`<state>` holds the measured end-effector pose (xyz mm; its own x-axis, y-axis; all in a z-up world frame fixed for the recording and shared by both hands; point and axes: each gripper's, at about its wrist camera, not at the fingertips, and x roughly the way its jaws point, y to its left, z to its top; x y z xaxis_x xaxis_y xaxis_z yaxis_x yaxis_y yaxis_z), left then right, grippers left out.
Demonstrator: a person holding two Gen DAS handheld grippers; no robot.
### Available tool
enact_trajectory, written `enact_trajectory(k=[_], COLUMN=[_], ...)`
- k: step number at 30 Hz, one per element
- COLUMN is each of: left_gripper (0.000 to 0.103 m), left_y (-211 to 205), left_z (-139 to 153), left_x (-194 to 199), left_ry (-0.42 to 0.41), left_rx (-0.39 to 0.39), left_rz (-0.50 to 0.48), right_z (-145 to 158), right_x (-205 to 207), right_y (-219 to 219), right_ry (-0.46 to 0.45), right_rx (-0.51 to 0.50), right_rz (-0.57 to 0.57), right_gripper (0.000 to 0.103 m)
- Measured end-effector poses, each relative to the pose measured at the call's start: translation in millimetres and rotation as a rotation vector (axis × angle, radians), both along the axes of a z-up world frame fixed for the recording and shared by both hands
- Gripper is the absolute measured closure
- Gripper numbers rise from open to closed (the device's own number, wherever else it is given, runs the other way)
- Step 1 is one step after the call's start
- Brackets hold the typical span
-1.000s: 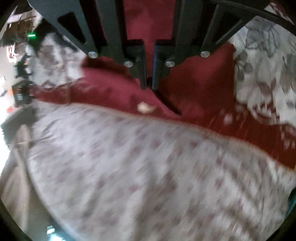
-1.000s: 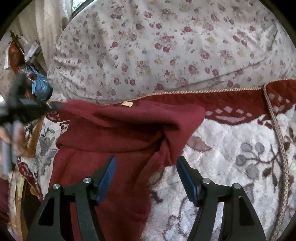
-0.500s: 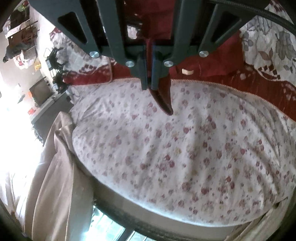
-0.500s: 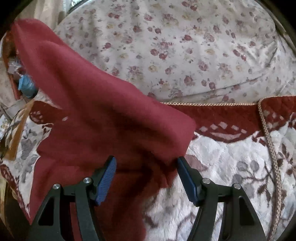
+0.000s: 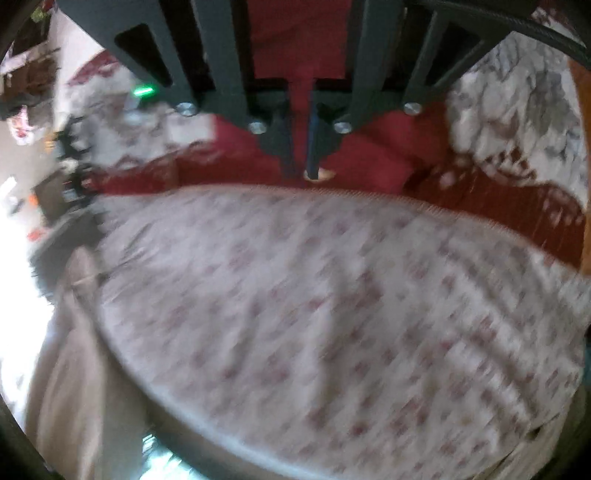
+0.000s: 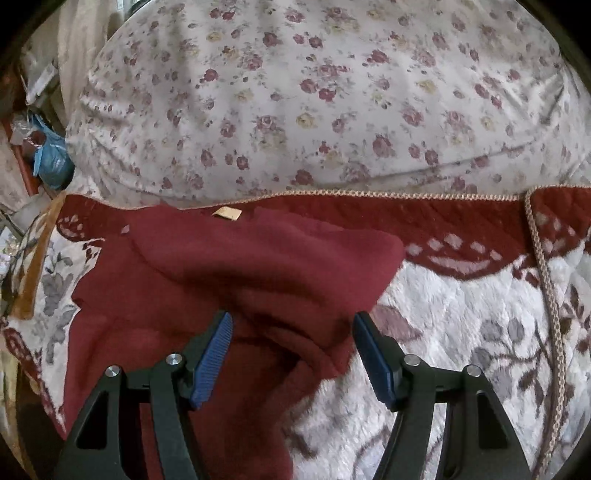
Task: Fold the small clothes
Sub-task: 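Grasp the sweatshirt edge again with the left gripper and lift it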
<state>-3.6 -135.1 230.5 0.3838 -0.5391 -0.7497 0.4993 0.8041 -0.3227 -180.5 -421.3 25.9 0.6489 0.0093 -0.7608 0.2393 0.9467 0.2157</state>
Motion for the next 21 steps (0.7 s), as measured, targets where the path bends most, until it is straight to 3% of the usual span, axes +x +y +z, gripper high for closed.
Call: enact_trajectory(k=[2,3,6,11,16,18,19,21], left_gripper=[0.047,0.040,0.038,0.038,0.038,0.060,0.088,0.094], left_y=[5,9,20,25,6,-3,-7,-16], left_z=[-35,-53,-104,-173,-205,-212,-212,-202], left_x=[6,12,42,103,128,131,131,127], left_ry=[-0.006,0.006,0.063,0.214,0.225,0.232,0.228,0.191], left_rx=[0.078,0.094,0.129,0.087,0.119,0.133,0.140,0.147], left_rz=[0.031,0.062,0.148,0.273,0.289,0.275,0.264,0.217], right_z=[-2,-3,-8,-12,-15,-18,-19,-22], right_x=[-3,-7,-17,-27,-22,-20,-20,-18], right_y=[0,2,4,6,5,3,2,-2], right_ry=[0.019,0.026,0.044,0.031,0.017,0.015,0.014,0.014], right_rx=[0.004,0.006,0.039,0.094,0.124,0.128,0.131,0.129], right_rz=[0.016,0.023,0.048,0.054,0.071,0.073,0.071,0.064], right_gripper=[0.031,0.031,0.031,0.029,0.029,0.029,0.029,0.029])
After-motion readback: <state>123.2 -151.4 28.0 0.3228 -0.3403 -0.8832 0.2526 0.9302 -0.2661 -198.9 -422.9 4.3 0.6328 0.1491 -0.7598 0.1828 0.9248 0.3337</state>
